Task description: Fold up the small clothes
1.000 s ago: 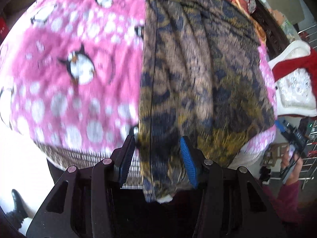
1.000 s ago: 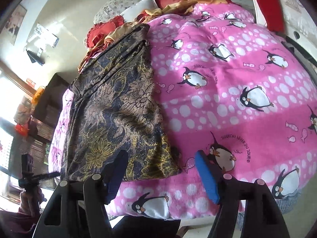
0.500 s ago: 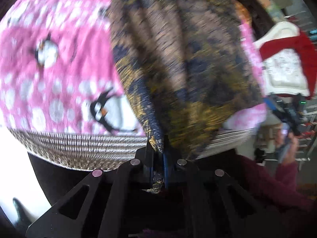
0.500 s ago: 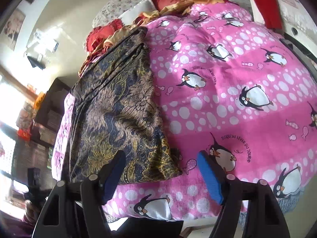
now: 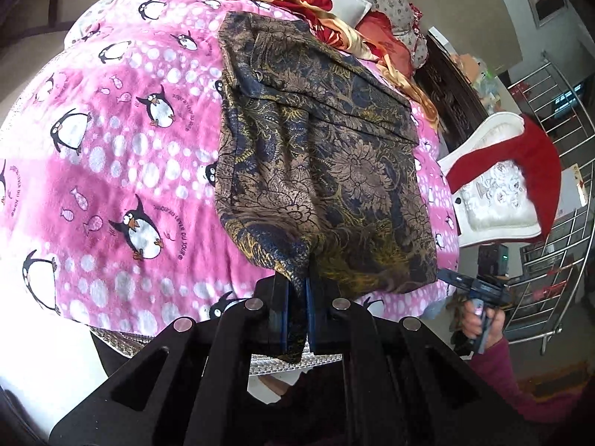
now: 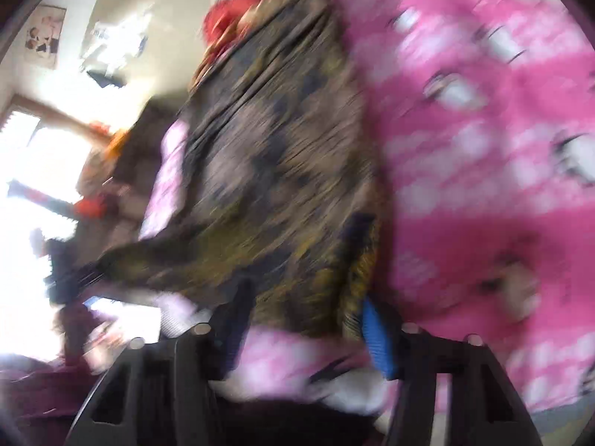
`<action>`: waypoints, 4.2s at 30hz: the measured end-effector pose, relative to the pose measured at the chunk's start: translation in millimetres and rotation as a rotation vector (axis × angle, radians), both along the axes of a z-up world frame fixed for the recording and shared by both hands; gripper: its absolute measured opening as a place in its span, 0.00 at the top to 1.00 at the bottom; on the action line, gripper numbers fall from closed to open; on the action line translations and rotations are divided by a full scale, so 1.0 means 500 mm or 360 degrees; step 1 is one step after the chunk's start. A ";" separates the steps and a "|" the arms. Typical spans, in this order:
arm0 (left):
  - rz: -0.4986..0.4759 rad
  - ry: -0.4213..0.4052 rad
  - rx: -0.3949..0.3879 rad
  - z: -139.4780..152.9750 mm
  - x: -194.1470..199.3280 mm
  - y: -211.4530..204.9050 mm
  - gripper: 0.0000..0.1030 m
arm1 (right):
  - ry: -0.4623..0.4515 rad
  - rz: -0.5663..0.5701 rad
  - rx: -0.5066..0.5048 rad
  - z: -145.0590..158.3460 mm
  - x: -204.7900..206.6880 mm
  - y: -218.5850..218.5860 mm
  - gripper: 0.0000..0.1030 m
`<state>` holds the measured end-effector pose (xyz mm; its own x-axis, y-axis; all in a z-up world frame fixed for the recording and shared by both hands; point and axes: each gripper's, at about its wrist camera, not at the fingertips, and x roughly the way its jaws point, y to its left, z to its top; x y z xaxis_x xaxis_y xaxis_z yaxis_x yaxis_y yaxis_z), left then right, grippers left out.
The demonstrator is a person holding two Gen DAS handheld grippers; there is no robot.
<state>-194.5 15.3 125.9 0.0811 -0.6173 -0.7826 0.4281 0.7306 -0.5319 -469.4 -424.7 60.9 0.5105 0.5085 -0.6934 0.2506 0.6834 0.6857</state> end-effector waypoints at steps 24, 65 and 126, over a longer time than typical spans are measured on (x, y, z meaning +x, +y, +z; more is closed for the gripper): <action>0.0045 0.0107 0.0131 -0.082 0.021 -0.002 0.95 | -0.0275 0.0140 -0.0399 0.025 -0.036 0.054 0.62; 0.0161 -0.0280 -0.0190 0.060 0.352 -0.140 0.95 | -0.0627 -0.0414 -0.0223 0.232 0.324 -0.161 0.90; -0.0071 -0.0472 0.0188 -0.047 0.591 -0.390 0.55 | -0.0347 0.0217 -0.0948 0.064 0.915 -0.001 0.64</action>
<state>101.1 -179.9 102.4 0.2914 -0.5314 -0.7954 0.5847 0.7570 -0.2916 -11.9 -425.1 93.0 0.6292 0.1392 -0.7647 0.0325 0.9783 0.2048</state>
